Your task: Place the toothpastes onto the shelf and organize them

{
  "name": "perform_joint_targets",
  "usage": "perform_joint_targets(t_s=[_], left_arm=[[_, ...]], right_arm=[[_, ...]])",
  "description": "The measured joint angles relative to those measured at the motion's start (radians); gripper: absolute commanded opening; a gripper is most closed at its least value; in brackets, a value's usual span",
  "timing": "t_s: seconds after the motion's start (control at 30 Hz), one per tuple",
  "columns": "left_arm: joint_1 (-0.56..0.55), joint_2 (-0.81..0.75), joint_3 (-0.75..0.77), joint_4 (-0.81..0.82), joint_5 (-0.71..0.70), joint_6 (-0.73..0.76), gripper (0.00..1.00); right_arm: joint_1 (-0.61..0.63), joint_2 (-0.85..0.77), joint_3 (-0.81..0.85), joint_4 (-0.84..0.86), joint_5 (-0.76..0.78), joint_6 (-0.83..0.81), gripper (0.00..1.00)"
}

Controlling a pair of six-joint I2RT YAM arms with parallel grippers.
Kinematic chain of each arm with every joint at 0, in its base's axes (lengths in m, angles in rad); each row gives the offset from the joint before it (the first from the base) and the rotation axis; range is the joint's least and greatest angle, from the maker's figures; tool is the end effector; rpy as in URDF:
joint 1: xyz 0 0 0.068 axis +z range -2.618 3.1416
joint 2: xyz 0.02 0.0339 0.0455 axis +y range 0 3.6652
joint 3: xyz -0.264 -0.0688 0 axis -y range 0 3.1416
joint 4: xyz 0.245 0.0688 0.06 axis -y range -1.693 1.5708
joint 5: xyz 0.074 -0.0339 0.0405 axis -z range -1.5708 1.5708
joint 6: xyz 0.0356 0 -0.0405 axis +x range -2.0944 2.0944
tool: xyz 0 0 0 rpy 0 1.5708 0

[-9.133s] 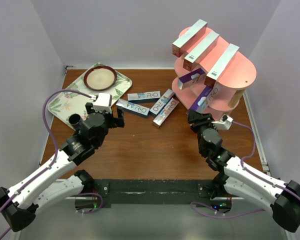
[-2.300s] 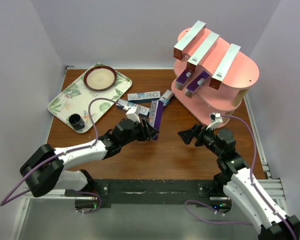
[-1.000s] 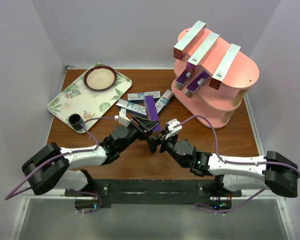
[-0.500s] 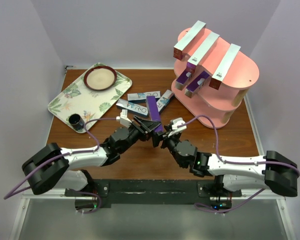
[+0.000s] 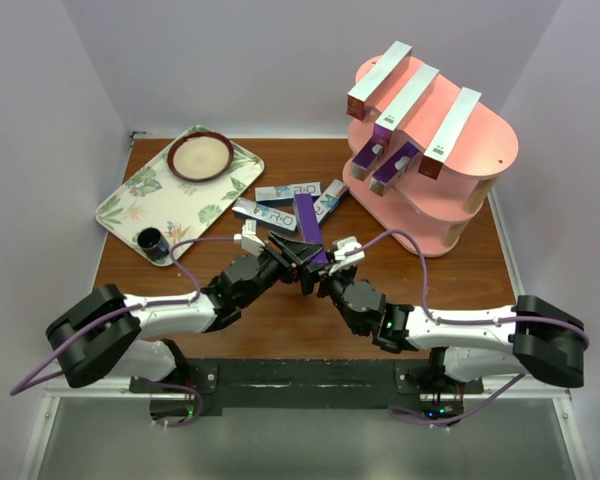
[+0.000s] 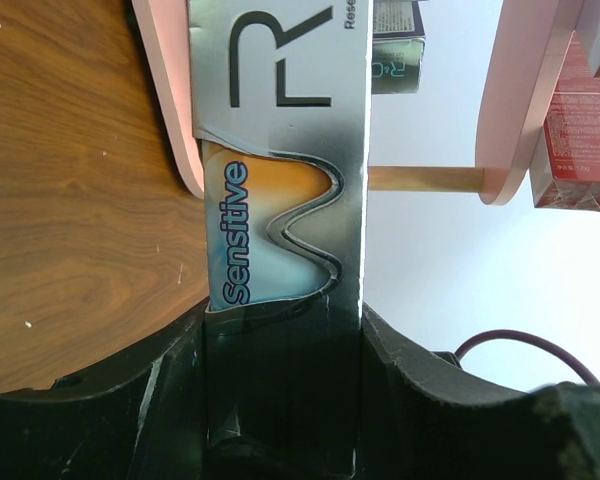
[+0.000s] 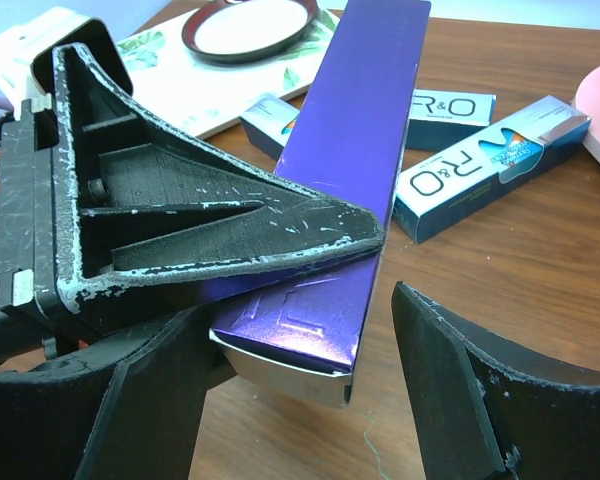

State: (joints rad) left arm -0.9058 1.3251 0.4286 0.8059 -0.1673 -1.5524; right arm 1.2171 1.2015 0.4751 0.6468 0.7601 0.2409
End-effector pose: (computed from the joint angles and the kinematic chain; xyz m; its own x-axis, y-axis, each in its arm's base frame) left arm 0.1677 -0.2043 0.2058 -0.6745 -0.7375 -0.0334 -0.0434 0.0848 -0.9955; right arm 0.1086 0.2234 0.2339 -0.1322 0.1412 -0.9811 -0.4227 0.8873 0.1846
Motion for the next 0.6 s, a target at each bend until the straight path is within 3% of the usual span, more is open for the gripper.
perform_joint_targets(t_s=[0.33,0.6], left_arm=[[-0.005,0.01,0.002,0.003,-0.003,0.0,0.61],[-0.015,0.005,0.002,0.032,0.017,0.016,0.86]], right_arm=[[0.0,0.047,0.002,0.069,0.038,-0.073,0.33],[0.001,-0.036,-0.006,0.042,0.034,-0.078,0.21]])
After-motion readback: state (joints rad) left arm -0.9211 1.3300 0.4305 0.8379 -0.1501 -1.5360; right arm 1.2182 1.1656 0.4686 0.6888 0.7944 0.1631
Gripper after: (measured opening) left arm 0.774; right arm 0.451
